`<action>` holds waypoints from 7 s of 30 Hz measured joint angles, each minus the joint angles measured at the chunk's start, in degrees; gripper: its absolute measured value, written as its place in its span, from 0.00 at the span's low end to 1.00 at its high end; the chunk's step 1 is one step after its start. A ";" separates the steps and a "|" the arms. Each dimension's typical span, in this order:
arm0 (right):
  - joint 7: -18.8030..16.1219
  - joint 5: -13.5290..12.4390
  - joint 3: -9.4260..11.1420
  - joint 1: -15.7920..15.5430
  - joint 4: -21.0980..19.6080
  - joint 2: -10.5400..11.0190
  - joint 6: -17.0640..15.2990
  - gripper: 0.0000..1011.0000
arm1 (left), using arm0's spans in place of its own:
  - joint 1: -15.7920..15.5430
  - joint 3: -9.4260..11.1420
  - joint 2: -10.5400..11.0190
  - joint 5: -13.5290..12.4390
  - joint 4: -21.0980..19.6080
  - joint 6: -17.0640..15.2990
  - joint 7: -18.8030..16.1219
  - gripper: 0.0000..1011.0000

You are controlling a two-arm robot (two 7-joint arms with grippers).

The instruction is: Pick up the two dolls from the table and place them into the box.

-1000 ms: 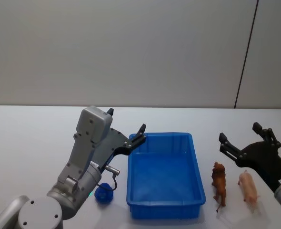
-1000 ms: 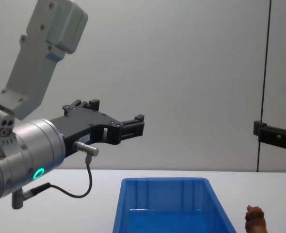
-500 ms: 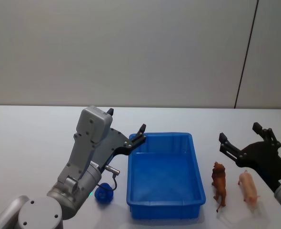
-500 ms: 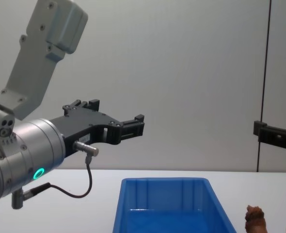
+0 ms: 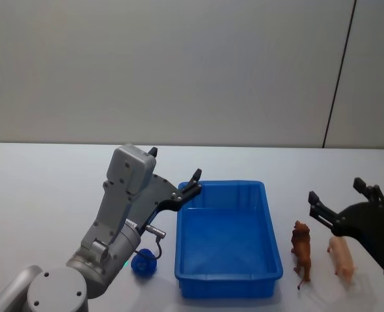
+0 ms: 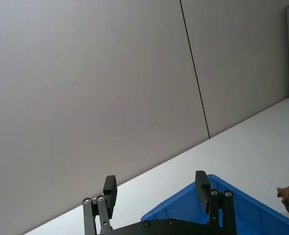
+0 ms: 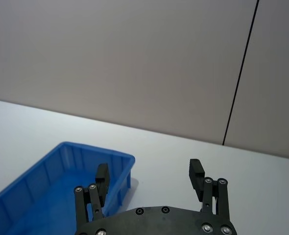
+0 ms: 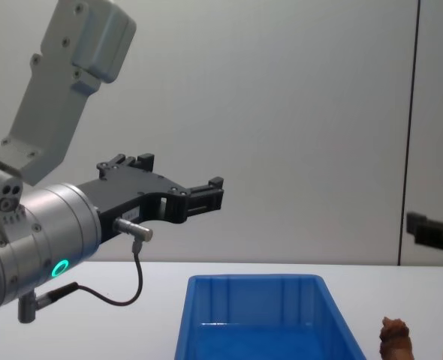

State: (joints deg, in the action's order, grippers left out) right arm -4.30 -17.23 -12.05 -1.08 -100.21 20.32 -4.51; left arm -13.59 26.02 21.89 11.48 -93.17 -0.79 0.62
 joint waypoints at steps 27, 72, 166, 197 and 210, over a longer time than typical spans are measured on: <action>1.71 1.31 1.08 -1.96 4.16 2.05 -12.05 0.99 | 0.00 0.00 0.00 0.00 0.00 0.00 0.00 0.99; 1.54 1.95 -0.02 3.93 14.01 -2.66 -18.83 0.42 | 0.00 0.00 0.00 0.00 0.00 0.00 0.00 0.99; -5.90 4.09 -1.89 8.06 10.42 -5.35 -19.42 0.99 | 0.00 0.00 0.00 0.00 0.00 0.00 0.00 0.99; -4.67 4.19 -2.15 10.64 17.69 -7.04 -24.41 0.68 | 0.00 0.00 0.00 0.00 0.00 0.00 0.00 0.99; -4.35 3.34 -1.88 11.26 17.60 -7.38 -24.69 0.34 | 0.00 0.00 0.00 0.00 0.00 0.00 0.00 0.99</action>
State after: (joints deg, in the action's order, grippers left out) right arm -8.65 -13.90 -13.93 10.17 -82.61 12.93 -29.20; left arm -13.59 26.03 21.89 11.48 -93.18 -0.79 0.63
